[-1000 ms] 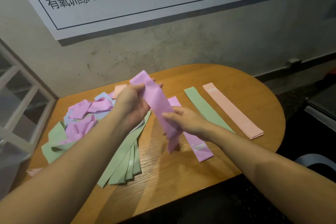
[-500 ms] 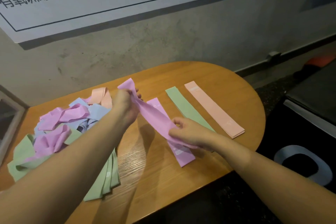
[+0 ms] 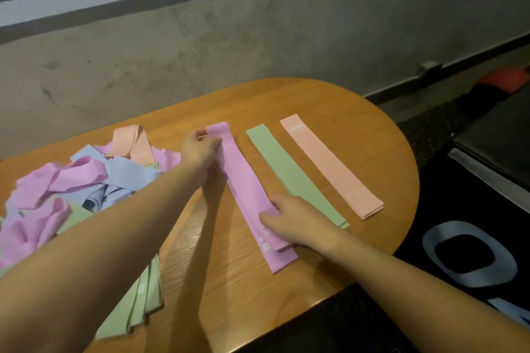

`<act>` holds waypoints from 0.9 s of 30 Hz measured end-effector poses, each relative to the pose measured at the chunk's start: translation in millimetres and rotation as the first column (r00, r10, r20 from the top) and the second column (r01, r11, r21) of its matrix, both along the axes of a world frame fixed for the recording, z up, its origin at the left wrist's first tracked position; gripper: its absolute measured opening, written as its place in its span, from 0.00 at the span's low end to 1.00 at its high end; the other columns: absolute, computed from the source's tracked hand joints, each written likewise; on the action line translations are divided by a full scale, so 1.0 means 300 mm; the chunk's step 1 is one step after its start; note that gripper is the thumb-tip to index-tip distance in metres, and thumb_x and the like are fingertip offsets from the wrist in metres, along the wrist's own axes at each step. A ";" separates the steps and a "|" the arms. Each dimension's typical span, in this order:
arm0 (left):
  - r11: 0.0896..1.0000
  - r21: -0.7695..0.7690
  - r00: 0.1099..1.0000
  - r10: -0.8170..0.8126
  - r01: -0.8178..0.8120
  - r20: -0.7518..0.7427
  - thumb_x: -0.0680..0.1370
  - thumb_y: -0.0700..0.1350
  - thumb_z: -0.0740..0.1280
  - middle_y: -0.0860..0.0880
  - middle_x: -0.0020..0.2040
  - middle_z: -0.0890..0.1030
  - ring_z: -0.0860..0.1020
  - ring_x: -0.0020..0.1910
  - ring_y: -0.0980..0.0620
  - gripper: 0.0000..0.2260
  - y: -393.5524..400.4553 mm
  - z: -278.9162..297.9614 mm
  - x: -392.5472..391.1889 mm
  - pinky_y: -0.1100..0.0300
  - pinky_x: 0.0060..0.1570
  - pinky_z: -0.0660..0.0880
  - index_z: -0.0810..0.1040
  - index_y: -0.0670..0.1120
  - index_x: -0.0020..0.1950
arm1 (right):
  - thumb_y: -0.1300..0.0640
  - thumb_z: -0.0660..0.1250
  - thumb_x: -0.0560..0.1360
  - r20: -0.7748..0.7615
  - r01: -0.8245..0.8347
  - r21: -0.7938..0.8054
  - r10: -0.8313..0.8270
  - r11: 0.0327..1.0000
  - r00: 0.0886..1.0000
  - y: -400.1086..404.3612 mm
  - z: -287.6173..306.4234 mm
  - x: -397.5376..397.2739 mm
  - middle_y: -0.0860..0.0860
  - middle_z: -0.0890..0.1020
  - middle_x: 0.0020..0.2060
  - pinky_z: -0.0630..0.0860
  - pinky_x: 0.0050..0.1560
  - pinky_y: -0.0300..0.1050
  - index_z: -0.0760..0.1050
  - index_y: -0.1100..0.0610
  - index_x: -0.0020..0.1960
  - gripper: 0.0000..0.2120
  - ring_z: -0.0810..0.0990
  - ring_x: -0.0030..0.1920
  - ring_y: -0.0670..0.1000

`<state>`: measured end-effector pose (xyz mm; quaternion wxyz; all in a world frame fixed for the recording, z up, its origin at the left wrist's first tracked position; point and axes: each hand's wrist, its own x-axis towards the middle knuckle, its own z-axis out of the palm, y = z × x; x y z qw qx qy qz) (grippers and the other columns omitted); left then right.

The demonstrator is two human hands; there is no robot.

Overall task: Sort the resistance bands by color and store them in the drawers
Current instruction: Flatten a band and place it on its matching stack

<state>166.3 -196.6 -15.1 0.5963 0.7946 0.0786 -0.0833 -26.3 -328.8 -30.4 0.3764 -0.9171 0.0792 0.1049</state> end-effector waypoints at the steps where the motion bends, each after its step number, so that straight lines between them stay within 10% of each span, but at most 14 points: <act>1: 1.000 0.022 1.000 -0.013 0.013 0.010 0.79 0.39 0.67 0.48 0.37 0.76 0.74 0.23 0.57 0.10 0.000 -0.013 0.006 0.67 0.20 0.67 0.74 0.46 0.60 | 0.48 0.62 0.79 -0.003 0.001 -0.023 -0.001 1.000 1.000 -0.001 -0.007 0.004 0.54 0.79 0.43 0.72 0.42 0.49 0.75 0.58 0.50 0.13 0.79 0.45 0.55; 12: 0.973 0.202 0.982 -0.141 0.114 0.123 0.79 0.41 0.69 0.51 0.42 0.78 0.76 0.40 0.51 0.04 0.020 -0.104 0.024 0.56 0.41 0.76 0.77 0.47 0.53 | 0.46 0.61 0.80 -0.054 -0.081 -0.153 0.073 0.985 0.996 0.000 -0.018 0.020 0.55 0.80 0.40 0.72 0.39 0.48 0.77 0.59 0.46 0.17 0.79 0.42 0.55; 16: 0.967 0.224 0.983 -0.152 0.125 0.107 0.79 0.39 0.68 0.48 0.50 0.77 0.78 0.44 0.49 0.14 0.029 -0.103 0.027 0.49 0.51 0.79 0.75 0.48 0.64 | 0.44 0.61 0.80 -0.065 -0.089 -0.165 0.079 0.982 0.995 0.003 -0.006 0.008 0.52 0.80 0.41 0.72 0.37 0.46 0.77 0.56 0.48 0.16 0.79 0.42 0.51; 27: 0.943 0.259 0.969 -0.236 0.209 0.075 0.81 0.38 0.64 0.49 0.54 0.80 0.77 0.38 0.55 0.16 0.087 -0.083 -0.055 0.66 0.36 0.73 0.77 0.46 0.69 | 0.49 0.62 0.79 -0.058 -0.002 -0.022 0.001 1.000 0.998 0.007 0.046 -0.075 0.47 0.78 0.64 0.81 0.53 0.50 0.62 0.48 0.75 0.26 0.80 0.55 0.50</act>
